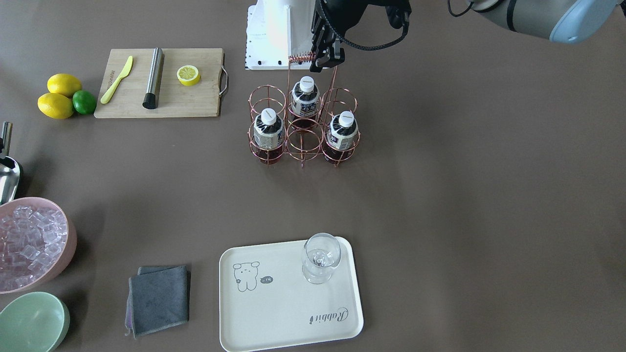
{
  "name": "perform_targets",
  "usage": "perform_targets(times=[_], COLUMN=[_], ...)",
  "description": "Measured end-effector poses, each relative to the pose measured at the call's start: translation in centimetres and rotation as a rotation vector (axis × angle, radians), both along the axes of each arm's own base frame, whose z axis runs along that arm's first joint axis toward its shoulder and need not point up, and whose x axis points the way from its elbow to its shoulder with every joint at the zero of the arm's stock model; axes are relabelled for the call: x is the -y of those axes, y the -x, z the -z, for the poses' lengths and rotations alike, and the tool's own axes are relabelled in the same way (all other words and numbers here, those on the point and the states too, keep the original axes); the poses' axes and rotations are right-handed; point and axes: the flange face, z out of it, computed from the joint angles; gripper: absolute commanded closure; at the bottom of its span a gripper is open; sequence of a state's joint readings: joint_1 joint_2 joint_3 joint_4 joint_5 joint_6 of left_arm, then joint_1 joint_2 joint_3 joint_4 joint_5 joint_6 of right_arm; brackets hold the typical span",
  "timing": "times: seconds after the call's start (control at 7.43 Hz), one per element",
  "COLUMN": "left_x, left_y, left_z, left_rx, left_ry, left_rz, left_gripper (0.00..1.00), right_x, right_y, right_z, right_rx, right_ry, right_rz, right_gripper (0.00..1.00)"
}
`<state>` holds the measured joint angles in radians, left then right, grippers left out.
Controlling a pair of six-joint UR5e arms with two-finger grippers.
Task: Take tea from basket to plate
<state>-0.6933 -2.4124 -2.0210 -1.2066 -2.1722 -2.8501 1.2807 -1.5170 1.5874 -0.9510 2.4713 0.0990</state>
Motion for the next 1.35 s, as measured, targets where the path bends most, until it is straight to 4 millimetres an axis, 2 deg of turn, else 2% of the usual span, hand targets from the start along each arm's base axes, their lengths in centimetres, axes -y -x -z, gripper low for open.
perform_targets(times=[0.4, 0.67, 0.81, 1.08, 1.35], left_x=[0.2, 0.1, 0.2, 0.1, 0.1], left_y=[-0.7, -1.1, -1.2, -1.1, -0.9], left_z=[-0.1, -0.8, -0.9, -1.8, -2.7], left_rx=[0.0, -0.038, -0.048, -0.052, -0.048], left_ry=[-0.008, -0.034, -0.036, -0.033, -0.029], left_rz=[-0.002, -0.004, 0.0, 0.002, 0.006], left_gripper=[1.0, 1.0, 1.0, 1.0, 1.0], right_x=[2.3, 2.2, 1.4, -1.6, -4.8], right_y=[5.1, 9.0, 11.3, 17.1, 21.3], right_z=[5.7, 8.6, 8.9, 9.8, 11.8], right_rx=[0.049, 0.112, 0.158, 0.296, 0.449], right_ry=[-0.064, -0.089, -0.104, -0.115, -0.13], right_rz=[0.047, 0.051, 0.027, -0.051, -0.103], right_gripper=[0.01, 0.01, 0.01, 0.01, 0.01])
